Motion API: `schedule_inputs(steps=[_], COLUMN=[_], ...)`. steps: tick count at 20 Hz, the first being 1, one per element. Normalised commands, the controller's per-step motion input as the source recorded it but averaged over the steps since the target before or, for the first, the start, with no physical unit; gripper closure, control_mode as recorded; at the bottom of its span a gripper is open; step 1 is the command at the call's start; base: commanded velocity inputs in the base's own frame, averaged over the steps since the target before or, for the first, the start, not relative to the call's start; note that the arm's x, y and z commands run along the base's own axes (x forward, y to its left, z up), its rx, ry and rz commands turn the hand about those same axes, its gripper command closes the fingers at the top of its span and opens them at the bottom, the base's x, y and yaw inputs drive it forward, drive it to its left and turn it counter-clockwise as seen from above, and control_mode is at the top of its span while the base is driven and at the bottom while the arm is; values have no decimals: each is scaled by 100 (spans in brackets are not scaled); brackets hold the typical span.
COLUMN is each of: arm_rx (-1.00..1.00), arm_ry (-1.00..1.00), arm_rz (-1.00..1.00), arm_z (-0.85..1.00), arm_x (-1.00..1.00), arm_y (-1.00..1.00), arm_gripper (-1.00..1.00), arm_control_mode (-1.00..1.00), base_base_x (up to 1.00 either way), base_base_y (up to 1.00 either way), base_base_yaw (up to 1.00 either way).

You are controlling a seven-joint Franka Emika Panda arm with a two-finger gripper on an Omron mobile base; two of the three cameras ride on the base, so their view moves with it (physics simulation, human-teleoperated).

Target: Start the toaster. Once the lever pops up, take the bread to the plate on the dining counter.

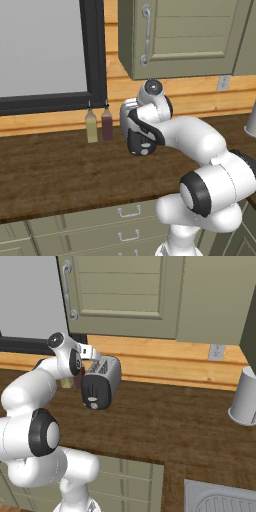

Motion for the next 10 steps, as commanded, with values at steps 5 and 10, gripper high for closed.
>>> schedule_inputs(steps=[5,10], arm_rx=[0,0], arm_ry=[0,0], arm_rz=[0,0], arm_z=[-2,-3], arm_x=[0,-1], arm_y=[0,0], arm_gripper=[-100,-100], arm_control_mode=[-100,-100], base_base_x=[0,0], base_base_y=[0,0], base_base_yaw=[0,0])
